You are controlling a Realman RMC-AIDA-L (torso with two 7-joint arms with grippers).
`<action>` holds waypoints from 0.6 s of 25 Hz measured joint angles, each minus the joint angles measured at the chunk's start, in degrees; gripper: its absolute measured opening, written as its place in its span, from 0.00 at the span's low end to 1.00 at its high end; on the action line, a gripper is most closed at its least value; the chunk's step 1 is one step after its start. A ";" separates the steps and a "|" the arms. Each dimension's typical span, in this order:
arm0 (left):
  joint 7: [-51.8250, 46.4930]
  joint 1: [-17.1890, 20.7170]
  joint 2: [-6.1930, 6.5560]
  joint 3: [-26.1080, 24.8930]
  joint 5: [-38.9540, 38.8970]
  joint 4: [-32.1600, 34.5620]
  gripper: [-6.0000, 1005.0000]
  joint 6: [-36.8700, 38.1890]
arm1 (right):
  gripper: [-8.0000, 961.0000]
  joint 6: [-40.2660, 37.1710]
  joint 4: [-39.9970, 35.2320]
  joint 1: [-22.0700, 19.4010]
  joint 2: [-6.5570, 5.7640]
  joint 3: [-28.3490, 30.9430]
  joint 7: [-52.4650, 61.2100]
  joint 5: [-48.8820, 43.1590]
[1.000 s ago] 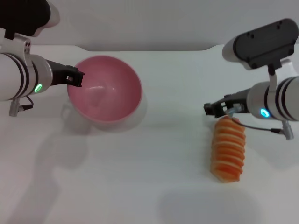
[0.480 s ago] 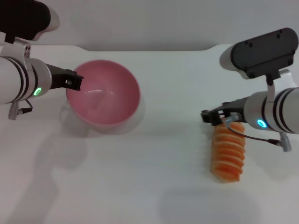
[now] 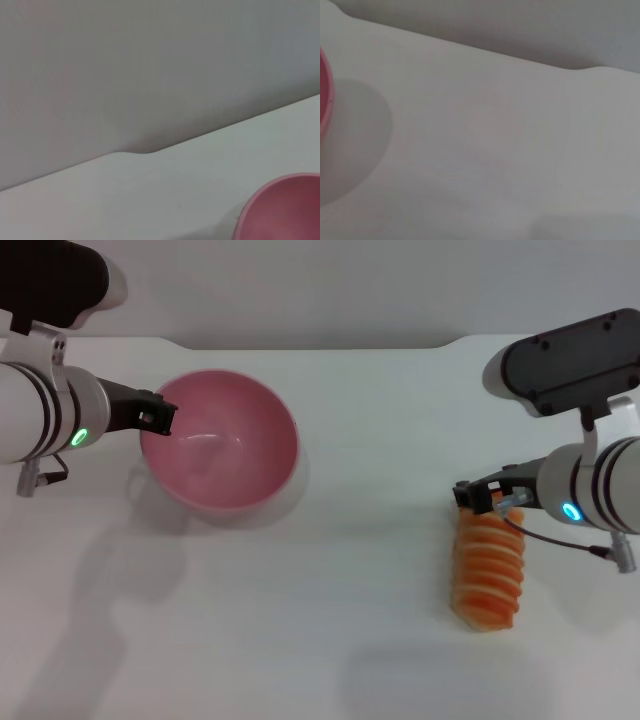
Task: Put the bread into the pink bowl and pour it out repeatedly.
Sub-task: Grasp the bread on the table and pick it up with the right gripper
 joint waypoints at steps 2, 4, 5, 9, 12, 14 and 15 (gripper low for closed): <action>0.02 -0.10 0.00 -0.07 0.14 -0.05 0.04 0.00 | 0.52 -0.12 0.02 -0.02 0.03 -0.66 0.61 0.05; 0.29 -0.17 0.00 -0.20 0.19 -0.11 0.04 -0.01 | 0.52 -0.17 0.05 -0.03 0.03 -1.43 1.40 0.20; 0.56 -0.20 0.00 -0.30 0.12 -0.17 0.04 0.03 | 0.52 -0.27 0.10 -0.03 0.03 -1.81 1.77 0.26; 0.85 -0.24 0.00 -0.40 -0.05 -0.27 0.04 0.16 | 0.52 -0.96 0.68 -0.34 0.03 -2.98 3.38 0.26; 0.87 -0.24 0.00 -0.41 -0.07 -0.33 0.04 0.24 | 0.52 -1.45 0.94 -0.87 -0.01 -3.16 5.01 -0.23; 0.87 -0.24 0.00 -0.41 -0.07 -0.33 0.04 0.24 | 0.52 -1.45 0.96 -0.99 -0.04 -3.03 5.30 -0.38; 0.87 -0.22 0.00 -0.41 -0.08 -0.33 0.04 0.26 | 0.52 -1.41 1.07 -1.07 -0.07 -2.86 5.54 -0.53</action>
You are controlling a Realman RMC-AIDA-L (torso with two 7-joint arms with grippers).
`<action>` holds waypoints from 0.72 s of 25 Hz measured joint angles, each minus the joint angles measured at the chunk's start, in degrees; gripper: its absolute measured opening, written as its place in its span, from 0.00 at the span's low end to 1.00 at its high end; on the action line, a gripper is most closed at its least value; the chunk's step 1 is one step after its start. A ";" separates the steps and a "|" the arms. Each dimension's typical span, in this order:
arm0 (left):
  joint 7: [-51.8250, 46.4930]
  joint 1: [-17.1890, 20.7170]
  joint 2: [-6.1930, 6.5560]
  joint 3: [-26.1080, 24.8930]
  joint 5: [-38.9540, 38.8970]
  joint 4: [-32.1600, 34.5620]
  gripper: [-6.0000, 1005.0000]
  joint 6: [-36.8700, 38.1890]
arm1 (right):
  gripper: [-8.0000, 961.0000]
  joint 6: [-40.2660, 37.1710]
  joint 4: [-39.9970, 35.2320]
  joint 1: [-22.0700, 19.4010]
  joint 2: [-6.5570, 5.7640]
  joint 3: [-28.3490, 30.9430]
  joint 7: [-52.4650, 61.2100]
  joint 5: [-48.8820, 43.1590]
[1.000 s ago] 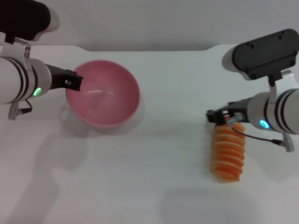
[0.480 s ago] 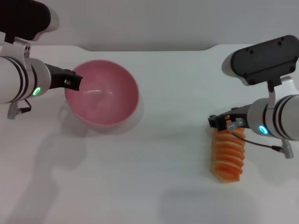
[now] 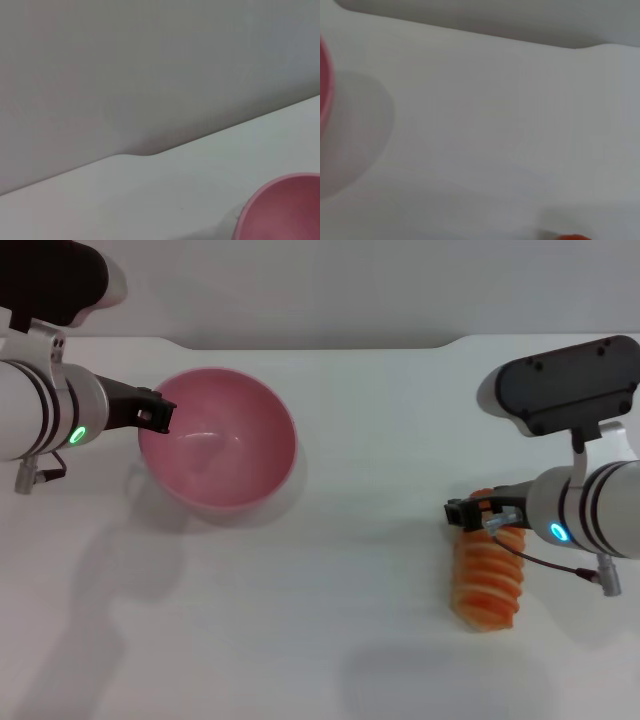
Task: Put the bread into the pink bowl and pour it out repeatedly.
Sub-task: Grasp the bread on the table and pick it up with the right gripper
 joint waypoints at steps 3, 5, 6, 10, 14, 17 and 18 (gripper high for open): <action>0.09 -0.05 0.00 0.00 0.01 -0.22 0.04 0.02 | 0.52 0.14 0.73 -0.08 -0.07 0.64 0.42 -0.17; 0.28 -0.07 0.00 0.00 0.01 -0.27 0.04 0.06 | 0.52 0.15 1.21 -0.10 -0.15 0.97 0.46 -0.20; 0.34 -0.07 0.00 -0.02 0.01 -0.27 0.04 0.09 | 0.52 0.15 1.32 -0.10 -0.17 1.07 0.48 -0.22; 0.36 -0.07 0.00 -0.09 0.03 -0.31 0.04 0.13 | 0.52 -0.18 1.37 -0.17 -0.21 1.26 0.49 -0.32; 0.43 -0.16 0.00 -0.09 0.08 -0.34 0.04 0.12 | 0.52 -0.81 1.83 -0.18 -0.30 1.33 0.48 -0.35; 0.46 -0.22 0.00 -0.09 0.13 -0.42 0.04 0.12 | 0.52 -1.58 3.69 0.18 -0.36 1.47 0.50 -0.21; 0.47 -0.23 0.00 -0.09 0.14 -0.45 0.04 0.12 | 0.51 -1.87 4.11 0.27 -0.38 1.45 0.51 -0.06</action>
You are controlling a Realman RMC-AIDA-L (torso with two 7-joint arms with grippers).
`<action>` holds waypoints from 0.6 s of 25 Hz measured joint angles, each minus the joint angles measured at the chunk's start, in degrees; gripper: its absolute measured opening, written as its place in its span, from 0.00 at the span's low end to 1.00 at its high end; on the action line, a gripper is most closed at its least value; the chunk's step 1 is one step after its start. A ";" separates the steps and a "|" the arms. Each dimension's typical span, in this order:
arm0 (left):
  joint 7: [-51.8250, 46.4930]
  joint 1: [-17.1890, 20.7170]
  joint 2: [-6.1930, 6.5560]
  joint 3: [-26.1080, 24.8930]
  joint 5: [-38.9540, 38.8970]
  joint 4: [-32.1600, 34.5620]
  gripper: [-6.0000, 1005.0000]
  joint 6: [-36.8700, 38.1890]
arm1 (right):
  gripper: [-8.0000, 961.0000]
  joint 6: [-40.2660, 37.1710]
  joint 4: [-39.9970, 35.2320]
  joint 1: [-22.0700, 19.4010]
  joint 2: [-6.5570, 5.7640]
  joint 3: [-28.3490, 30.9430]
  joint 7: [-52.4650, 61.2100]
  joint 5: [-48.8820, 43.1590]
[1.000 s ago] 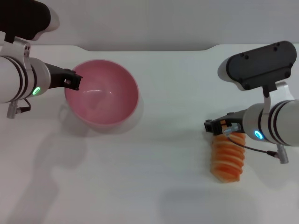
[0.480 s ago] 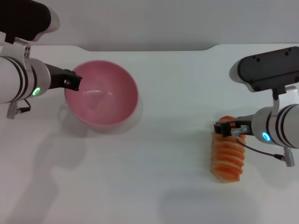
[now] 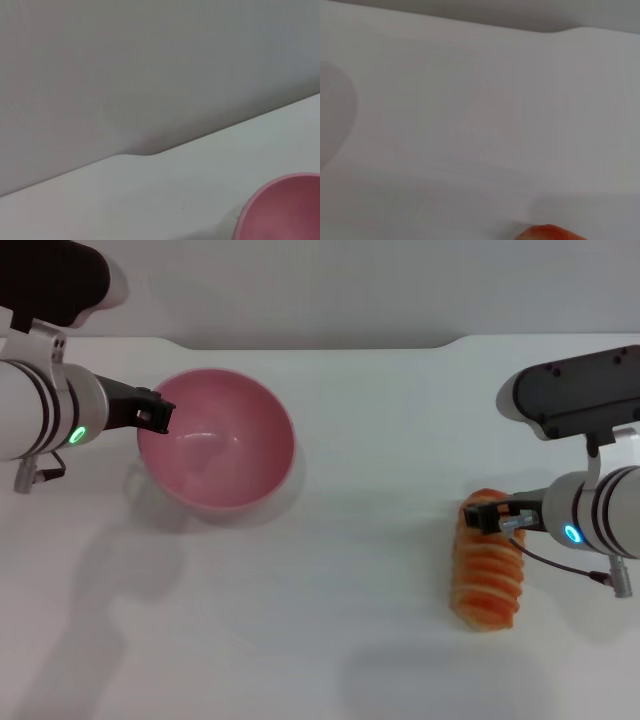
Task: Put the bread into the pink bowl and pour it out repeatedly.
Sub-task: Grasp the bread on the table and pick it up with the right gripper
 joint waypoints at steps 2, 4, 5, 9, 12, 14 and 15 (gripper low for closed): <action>0.00 -0.07 0.00 0.00 0.01 -0.12 0.04 0.03 | 0.51 -0.26 0.33 0.04 0.00 -0.07 0.00 0.11; 0.00 -0.15 0.00 0.00 0.01 -0.24 0.04 0.09 | 0.51 -0.50 0.70 0.07 0.00 -0.27 0.00 0.15; 0.01 -0.20 0.00 0.01 0.00 -0.29 0.04 0.11 | 0.51 -0.58 0.87 0.10 0.00 -0.41 0.00 0.18; 0.01 -0.64 0.00 0.25 -0.06 -0.45 0.04 0.15 | 0.51 -0.80 2.54 0.79 0.01 -0.83 -0.23 0.35; 0.01 -0.73 0.00 0.39 -0.07 -0.49 0.04 0.16 | 0.51 -0.77 3.18 1.19 0.00 -1.19 -0.55 0.39; 0.01 -0.73 0.00 0.47 -0.08 -0.50 0.04 0.16 | 0.51 -0.52 3.62 1.71 -0.13 -2.02 -1.68 0.46; 0.01 -0.73 0.00 0.48 -0.09 -0.50 0.04 0.18 | 0.51 -0.37 3.79 1.91 -0.19 -2.55 -2.52 0.52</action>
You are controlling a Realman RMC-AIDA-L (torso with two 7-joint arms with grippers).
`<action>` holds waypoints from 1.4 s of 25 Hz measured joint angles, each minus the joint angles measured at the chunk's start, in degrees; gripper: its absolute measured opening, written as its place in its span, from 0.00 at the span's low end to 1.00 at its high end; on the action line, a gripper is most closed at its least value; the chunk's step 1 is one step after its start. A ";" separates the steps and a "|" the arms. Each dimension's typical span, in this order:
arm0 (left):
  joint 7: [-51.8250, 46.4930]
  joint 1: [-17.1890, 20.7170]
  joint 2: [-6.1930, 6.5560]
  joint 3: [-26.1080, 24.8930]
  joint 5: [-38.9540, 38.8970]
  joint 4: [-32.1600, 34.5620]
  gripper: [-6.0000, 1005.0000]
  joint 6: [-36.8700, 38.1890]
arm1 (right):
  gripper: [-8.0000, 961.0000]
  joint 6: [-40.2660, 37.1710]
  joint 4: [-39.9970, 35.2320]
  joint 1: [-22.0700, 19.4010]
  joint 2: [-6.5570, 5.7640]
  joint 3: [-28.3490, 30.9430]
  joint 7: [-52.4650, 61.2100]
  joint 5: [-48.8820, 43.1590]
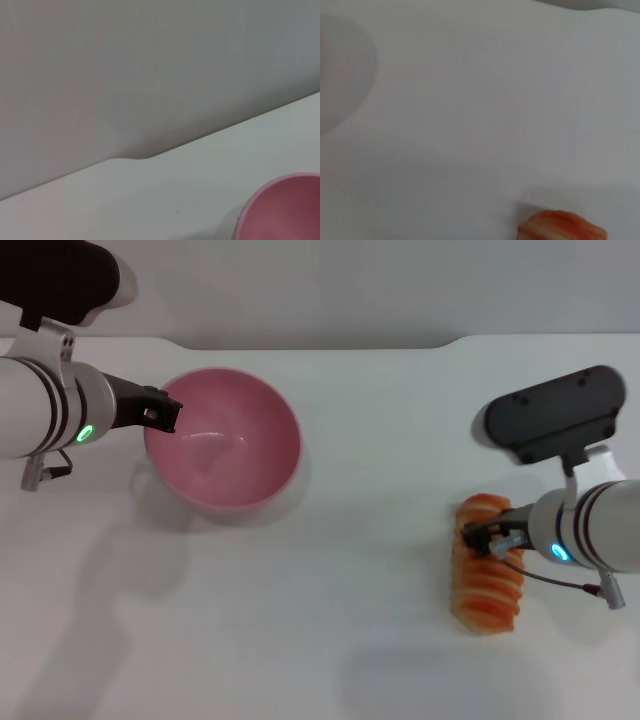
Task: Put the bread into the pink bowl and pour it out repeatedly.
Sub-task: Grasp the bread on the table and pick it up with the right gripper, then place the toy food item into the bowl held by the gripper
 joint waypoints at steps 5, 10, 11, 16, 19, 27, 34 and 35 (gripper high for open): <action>0.00 -0.07 -0.06 0.05 -0.07 0.00 0.04 0.21 | 0.46 0.35 0.78 0.78 -0.06 -2.06 -2.53 -0.17; 0.00 -0.11 -0.13 0.10 -0.10 0.00 0.04 0.32 | 0.37 1.06 0.31 1.02 -0.10 -2.20 -2.89 -0.34; 0.00 -0.15 -0.17 0.13 -0.10 0.00 0.04 0.33 | 0.36 1.16 -0.34 1.01 -0.11 -2.06 -3.36 -0.37; -0.01 -0.16 -0.23 0.54 -0.10 0.00 0.04 0.53 | 0.30 0.92 -3.63 1.13 -0.15 -1.85 -4.59 -0.77; -0.14 -0.16 -0.29 1.48 -0.15 -0.14 0.04 1.11 | 0.27 0.82 -7.07 1.91 -0.16 -1.62 -6.45 -0.80; -0.49 -0.84 -0.35 5.20 -2.41 -0.88 0.04 2.56 | 0.18 -0.12 -17.84 4.60 -0.06 -1.78 -7.83 -5.91; -0.76 -1.30 -0.51 7.46 -3.11 -1.09 0.04 3.89 | 0.16 -5.33 -18.57 7.71 0.14 -3.72 -7.19 -5.54; -0.90 -1.51 -0.51 7.58 -3.14 -1.09 0.04 3.96 | 0.15 -6.46 -18.12 7.84 0.17 -4.29 -6.98 -5.52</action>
